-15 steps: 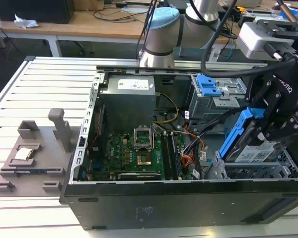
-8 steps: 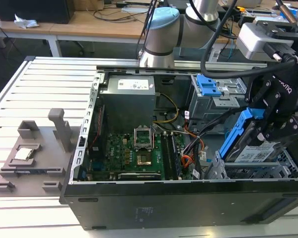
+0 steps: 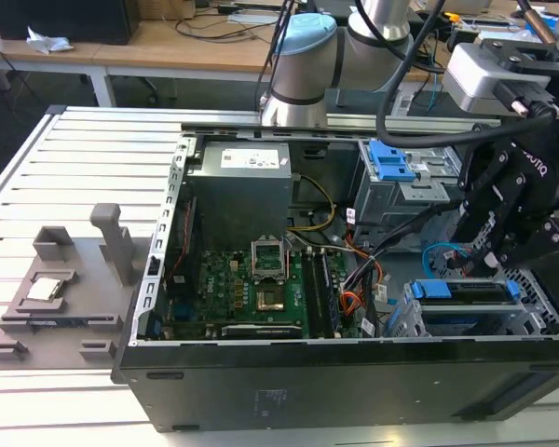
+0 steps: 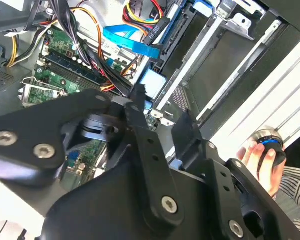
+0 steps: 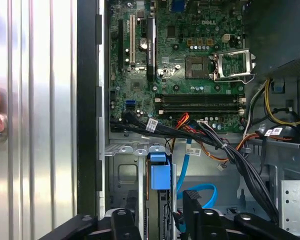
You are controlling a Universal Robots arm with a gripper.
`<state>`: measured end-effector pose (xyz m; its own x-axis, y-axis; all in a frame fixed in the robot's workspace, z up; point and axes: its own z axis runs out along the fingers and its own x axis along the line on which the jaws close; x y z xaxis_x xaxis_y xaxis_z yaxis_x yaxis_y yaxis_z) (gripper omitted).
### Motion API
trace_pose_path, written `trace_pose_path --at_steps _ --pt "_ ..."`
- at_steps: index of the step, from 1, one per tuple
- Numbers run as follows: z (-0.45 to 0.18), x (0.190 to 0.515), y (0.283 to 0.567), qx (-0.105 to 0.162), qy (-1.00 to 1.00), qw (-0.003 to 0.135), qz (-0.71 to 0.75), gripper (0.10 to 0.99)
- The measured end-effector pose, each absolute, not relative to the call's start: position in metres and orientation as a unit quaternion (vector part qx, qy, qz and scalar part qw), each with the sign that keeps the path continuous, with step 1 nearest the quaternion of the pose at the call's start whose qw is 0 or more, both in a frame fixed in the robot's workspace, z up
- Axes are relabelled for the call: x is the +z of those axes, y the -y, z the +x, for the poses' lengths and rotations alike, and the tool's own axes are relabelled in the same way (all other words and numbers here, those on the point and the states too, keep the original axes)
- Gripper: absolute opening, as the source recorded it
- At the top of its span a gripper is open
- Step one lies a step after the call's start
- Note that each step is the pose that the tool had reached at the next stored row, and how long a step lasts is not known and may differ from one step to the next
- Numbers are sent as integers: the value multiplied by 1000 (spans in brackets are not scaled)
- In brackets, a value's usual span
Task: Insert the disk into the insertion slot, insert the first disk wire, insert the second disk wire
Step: 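Insert the disk into the insertion slot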
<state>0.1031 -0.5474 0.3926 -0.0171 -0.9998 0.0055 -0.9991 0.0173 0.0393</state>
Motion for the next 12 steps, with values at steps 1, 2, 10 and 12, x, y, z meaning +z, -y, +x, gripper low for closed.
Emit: trace_pose_path --at_steps 1,2,10,12 --pt "103 393 547 -12 713 16 701 420" --pt "103 393 547 -12 713 16 701 357" --pt "103 392 547 -12 713 16 701 106" --pt "103 392 547 -12 713 16 701 106"
